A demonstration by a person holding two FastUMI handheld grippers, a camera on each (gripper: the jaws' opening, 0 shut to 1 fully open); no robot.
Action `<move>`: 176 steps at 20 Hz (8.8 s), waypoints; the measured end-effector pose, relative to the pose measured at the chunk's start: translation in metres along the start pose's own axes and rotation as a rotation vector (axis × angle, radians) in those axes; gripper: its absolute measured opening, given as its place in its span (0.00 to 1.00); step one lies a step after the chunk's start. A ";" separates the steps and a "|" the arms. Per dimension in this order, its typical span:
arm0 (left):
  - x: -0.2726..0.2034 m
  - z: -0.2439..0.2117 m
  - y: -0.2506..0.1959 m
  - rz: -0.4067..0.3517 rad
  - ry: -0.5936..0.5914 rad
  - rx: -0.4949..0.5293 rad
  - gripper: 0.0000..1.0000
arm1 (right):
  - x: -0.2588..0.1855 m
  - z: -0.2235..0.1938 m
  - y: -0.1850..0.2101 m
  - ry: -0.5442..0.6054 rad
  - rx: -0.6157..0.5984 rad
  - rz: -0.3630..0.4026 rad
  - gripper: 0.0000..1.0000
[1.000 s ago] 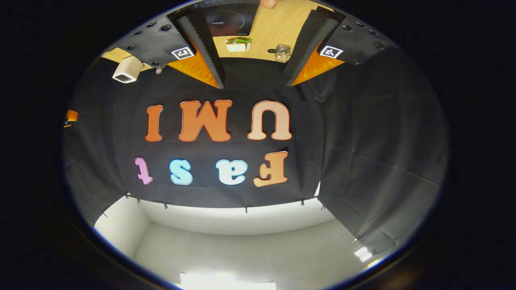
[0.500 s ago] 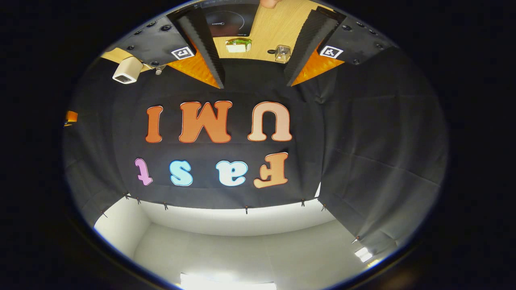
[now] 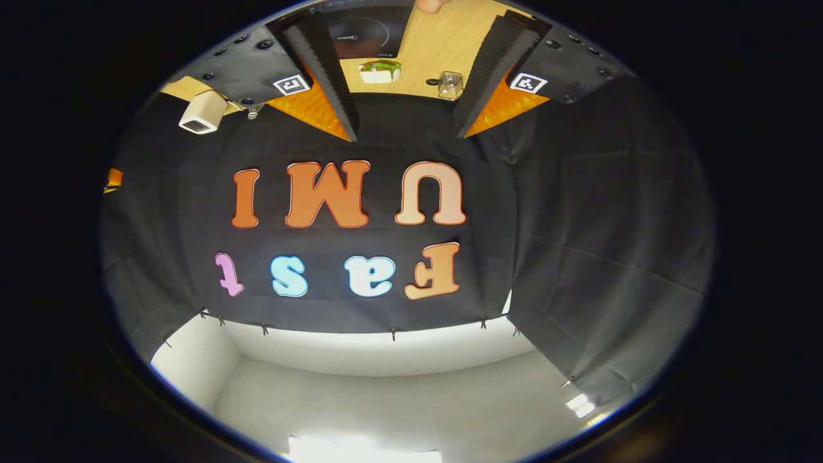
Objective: First push the handle of the pot to place it horizontally, then grasp the pot with both hands and set it on the induction cooktop.
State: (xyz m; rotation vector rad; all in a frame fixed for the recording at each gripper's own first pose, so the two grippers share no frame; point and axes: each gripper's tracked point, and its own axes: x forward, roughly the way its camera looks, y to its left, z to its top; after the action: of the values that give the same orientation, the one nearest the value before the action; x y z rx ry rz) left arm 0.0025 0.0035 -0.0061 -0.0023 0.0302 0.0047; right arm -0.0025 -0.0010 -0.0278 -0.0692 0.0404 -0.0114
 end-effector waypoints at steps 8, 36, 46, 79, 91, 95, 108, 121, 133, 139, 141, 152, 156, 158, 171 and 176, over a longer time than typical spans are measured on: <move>0.002 -0.005 0.001 0.003 0.016 -0.010 0.99 | -0.004 -0.046 0.017 0.083 0.029 0.040 0.03; 0.006 -0.019 -0.001 0.004 0.050 0.012 0.99 | -0.055 -0.296 0.088 0.630 0.012 0.257 0.00; 0.009 -0.024 0.003 0.016 0.065 0.009 0.99 | -0.051 -0.351 0.095 0.758 0.024 0.257 0.00; 0.023 -0.040 0.002 0.029 0.096 0.023 0.99 | 0.026 -0.360 0.024 0.727 0.141 0.046 0.00; 0.037 -0.052 -0.008 0.025 0.119 0.025 0.99 | 0.056 -0.362 0.012 0.727 0.160 0.039 0.00; 0.038 -0.058 -0.016 0.016 0.128 0.025 0.99 | 0.060 -0.362 0.009 0.728 0.167 0.055 0.00; 0.042 -0.091 -0.068 -0.053 0.151 0.013 0.99 | 0.078 -0.367 -0.004 0.729 0.190 0.054 0.00; 0.015 -0.176 -0.174 -0.163 0.247 -0.057 0.98 | 0.083 -0.363 -0.009 0.711 0.206 0.062 0.00; -0.004 -0.295 -0.266 -0.259 0.461 -0.091 0.98 | 0.096 -0.344 -0.004 0.564 0.079 0.096 0.81; -0.014 -0.356 -0.297 -0.296 0.595 -0.082 0.96 | 0.110 -0.356 0.006 0.586 0.073 0.111 0.94; -0.015 -0.374 -0.303 -0.301 0.636 -0.078 0.98 | 0.115 -0.364 0.008 0.601 0.066 0.106 0.94; -0.010 -0.424 -0.323 -0.295 0.770 -0.099 0.99 | 0.121 -0.386 0.012 0.672 0.105 0.124 0.57; -0.003 -0.436 -0.323 -0.261 0.783 -0.072 0.96 | 0.119 -0.385 0.006 0.664 0.112 0.112 0.57; -0.003 -0.440 -0.325 -0.247 0.792 -0.066 0.75 | 0.119 -0.383 0.003 0.658 0.125 0.098 0.57; -0.014 -0.439 -0.330 -0.250 0.904 -0.103 0.50 | 0.108 -0.379 -0.002 0.660 0.233 0.015 0.45; -0.016 -0.421 -0.326 -0.268 0.899 -0.099 0.52 | 0.098 -0.359 -0.002 0.642 0.242 0.000 0.44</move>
State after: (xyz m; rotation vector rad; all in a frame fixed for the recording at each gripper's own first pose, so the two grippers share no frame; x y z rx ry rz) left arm -0.0244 -0.3237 -0.4255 -0.1071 0.9279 -0.2642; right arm 0.0807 -0.0291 -0.3896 0.1791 0.6793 -0.0376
